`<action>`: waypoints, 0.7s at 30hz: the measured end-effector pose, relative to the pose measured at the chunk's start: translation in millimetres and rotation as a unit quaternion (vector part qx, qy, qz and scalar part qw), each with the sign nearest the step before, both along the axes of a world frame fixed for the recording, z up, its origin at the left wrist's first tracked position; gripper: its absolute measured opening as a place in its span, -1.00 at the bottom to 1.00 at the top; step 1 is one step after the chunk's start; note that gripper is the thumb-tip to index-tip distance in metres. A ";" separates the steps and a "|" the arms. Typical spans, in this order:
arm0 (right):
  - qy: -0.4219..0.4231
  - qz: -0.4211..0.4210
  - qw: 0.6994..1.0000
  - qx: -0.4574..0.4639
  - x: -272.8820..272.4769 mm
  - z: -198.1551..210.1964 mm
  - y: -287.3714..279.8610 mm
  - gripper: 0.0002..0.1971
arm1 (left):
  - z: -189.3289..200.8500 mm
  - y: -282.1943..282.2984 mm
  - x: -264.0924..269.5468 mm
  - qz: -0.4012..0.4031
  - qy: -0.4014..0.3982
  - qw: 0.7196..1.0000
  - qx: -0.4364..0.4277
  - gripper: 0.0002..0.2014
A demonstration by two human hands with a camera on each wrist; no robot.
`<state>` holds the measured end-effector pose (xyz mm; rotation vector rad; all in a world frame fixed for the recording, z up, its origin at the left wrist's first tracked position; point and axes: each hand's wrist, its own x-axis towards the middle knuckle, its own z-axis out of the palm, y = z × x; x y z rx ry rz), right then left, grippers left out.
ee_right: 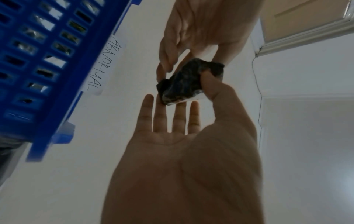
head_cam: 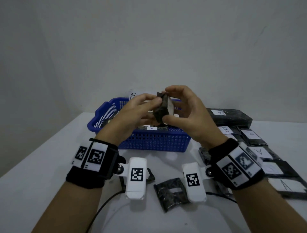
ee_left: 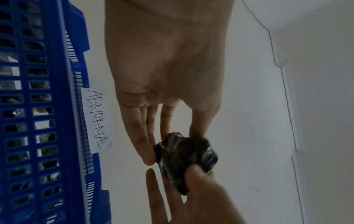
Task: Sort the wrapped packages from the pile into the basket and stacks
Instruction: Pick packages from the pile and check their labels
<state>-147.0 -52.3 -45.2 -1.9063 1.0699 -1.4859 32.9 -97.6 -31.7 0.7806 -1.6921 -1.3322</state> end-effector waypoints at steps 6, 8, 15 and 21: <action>0.075 0.011 0.997 -0.017 -3.8 -2.1 0.2 -0.24 | 0.8 -0.1 3.3 -0.016 0.079 0.996 0.035 -0.41; 0.091 0.016 0.996 -0.011 -5.2 -2.2 1.6 -0.21 | 1.0 0.6 3.2 -0.012 0.076 0.997 0.023 -0.40; 0.139 -0.046 0.987 -0.068 -6.4 -5.3 -0.3 -0.23 | 1.4 1.6 3.8 -0.010 0.062 0.997 -0.040 -0.63; 0.124 -0.071 0.988 -0.062 -6.7 -5.4 -1.7 -0.25 | -3.4 -5.3 -1.0 0.058 0.014 0.994 -0.090 -0.77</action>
